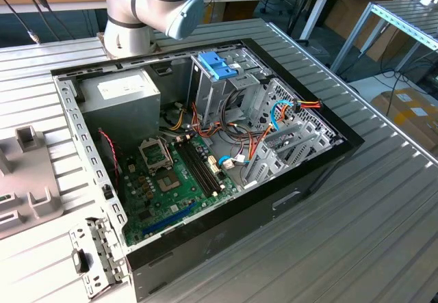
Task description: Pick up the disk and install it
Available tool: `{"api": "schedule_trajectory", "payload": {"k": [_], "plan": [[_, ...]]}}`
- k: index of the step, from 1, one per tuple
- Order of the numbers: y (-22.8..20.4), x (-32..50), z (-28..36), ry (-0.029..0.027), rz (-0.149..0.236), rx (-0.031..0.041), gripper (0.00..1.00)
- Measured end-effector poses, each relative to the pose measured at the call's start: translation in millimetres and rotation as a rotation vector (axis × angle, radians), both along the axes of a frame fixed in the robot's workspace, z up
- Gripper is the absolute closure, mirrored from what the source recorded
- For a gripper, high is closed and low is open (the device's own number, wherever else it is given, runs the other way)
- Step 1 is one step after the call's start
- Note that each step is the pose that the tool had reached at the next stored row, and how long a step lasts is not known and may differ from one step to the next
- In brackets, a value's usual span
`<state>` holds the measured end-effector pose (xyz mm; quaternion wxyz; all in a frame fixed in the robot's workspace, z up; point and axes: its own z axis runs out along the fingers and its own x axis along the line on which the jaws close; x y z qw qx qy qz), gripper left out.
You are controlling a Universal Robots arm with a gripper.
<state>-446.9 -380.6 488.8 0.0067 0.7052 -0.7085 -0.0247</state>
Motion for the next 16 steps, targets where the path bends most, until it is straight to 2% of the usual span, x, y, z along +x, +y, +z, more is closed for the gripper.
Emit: {"api": "schedule_trajectory", "payload": {"k": [16], "plan": [[-2.1,2.0,-0.5,0.0,0.0,-0.002,0.63]]}}
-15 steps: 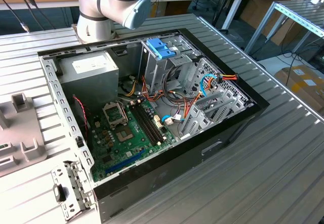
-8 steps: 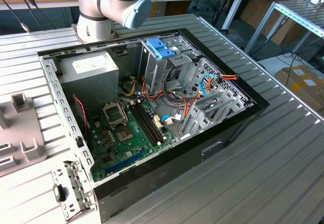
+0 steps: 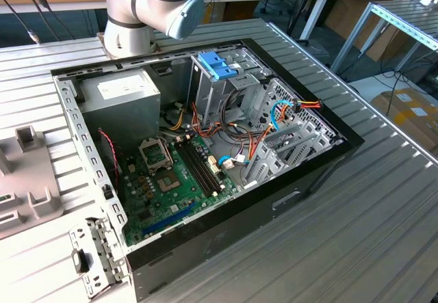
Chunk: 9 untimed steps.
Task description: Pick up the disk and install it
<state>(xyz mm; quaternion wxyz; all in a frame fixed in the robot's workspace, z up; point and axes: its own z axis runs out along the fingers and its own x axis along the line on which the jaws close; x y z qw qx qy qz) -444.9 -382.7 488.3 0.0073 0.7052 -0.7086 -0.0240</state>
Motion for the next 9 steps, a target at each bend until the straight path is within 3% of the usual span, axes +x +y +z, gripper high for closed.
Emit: {"api": "schedule_trajectory", "payload": {"k": [9], "plan": [[-1.4,1.3,-0.3,0.0,0.0,-0.0013,0.63]]}}
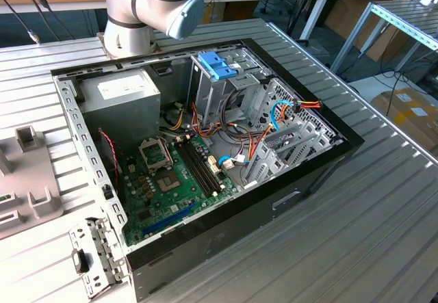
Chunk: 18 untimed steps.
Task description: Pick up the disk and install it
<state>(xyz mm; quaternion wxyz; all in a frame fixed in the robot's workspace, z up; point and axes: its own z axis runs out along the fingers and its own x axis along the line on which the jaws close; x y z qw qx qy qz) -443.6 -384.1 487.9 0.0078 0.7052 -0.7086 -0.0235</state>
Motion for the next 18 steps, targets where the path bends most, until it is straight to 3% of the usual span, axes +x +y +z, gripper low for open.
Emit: {"api": "schedule_trajectory", "payload": {"k": [18], "plan": [[-2.2,2.4,-0.7,0.0001,0.0,-0.0033,0.63]]}}
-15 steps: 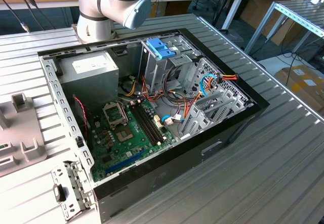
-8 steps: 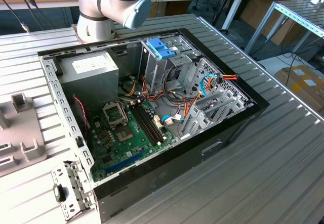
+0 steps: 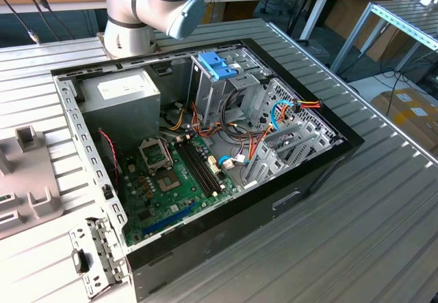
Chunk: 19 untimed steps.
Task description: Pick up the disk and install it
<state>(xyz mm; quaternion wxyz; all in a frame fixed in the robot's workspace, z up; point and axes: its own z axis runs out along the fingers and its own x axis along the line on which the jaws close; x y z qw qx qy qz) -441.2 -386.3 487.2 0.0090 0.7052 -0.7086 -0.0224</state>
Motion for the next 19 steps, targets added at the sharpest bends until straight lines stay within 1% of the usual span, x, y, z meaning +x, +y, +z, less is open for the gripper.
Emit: {"api": "schedule_trajectory", "payload": {"k": [19], "plan": [[-2.8,2.5,-0.8,-0.0001,0.0,-0.003,0.63]]}}
